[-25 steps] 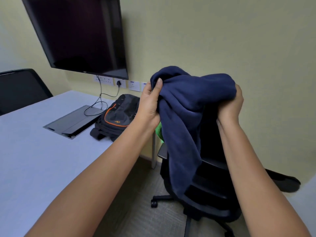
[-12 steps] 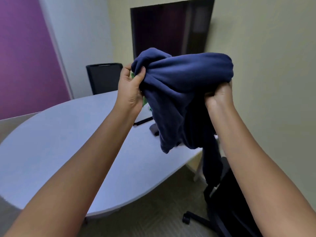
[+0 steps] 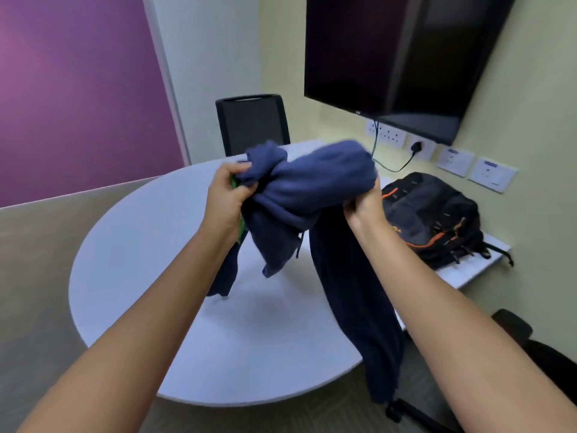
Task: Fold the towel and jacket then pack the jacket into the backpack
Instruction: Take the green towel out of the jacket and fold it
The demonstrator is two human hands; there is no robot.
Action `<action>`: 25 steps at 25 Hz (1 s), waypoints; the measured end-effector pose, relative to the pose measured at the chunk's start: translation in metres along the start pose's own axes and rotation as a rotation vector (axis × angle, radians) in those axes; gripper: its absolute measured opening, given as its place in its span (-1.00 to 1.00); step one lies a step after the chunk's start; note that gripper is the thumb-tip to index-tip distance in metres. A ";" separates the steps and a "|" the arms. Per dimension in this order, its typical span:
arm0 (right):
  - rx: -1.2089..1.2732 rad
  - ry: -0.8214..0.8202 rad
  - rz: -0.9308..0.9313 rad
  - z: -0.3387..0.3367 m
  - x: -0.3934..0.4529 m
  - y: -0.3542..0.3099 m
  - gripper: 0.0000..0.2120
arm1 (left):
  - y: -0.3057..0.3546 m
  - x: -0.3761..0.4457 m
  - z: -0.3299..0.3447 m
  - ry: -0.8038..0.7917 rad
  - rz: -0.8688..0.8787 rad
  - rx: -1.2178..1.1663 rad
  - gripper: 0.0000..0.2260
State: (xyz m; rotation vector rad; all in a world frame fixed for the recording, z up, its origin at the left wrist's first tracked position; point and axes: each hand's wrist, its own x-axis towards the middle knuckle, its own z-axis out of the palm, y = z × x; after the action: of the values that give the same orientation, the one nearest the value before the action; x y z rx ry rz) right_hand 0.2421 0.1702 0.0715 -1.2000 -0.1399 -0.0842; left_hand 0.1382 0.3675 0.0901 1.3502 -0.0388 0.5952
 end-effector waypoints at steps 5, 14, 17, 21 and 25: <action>-0.899 -0.234 0.457 -0.104 -0.065 0.143 -0.01 | -0.121 -0.066 -0.077 -0.002 -0.691 0.272 -0.59; -1.101 0.251 0.683 -0.196 -0.146 0.216 -0.64 | -0.189 -0.128 -0.099 -0.183 -0.894 0.465 -0.35; -1.151 0.509 0.653 -0.189 -0.121 0.199 -0.90 | -0.192 -0.124 -0.102 -0.169 -0.947 0.461 -0.40; -1.071 0.563 0.345 -0.162 -0.075 0.153 -0.89 | -0.200 -0.113 -0.112 -0.127 -1.035 0.438 -0.46; -0.920 0.477 -0.148 -0.084 -0.014 0.093 -0.85 | -0.203 -0.101 -0.107 -0.118 -1.078 0.304 -0.65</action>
State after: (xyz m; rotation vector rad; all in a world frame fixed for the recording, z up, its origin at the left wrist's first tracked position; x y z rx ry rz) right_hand 0.2464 0.1255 -0.0458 -2.0425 0.2638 -0.6104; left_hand 0.1049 0.4082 -0.1547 1.4651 0.6686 -0.4055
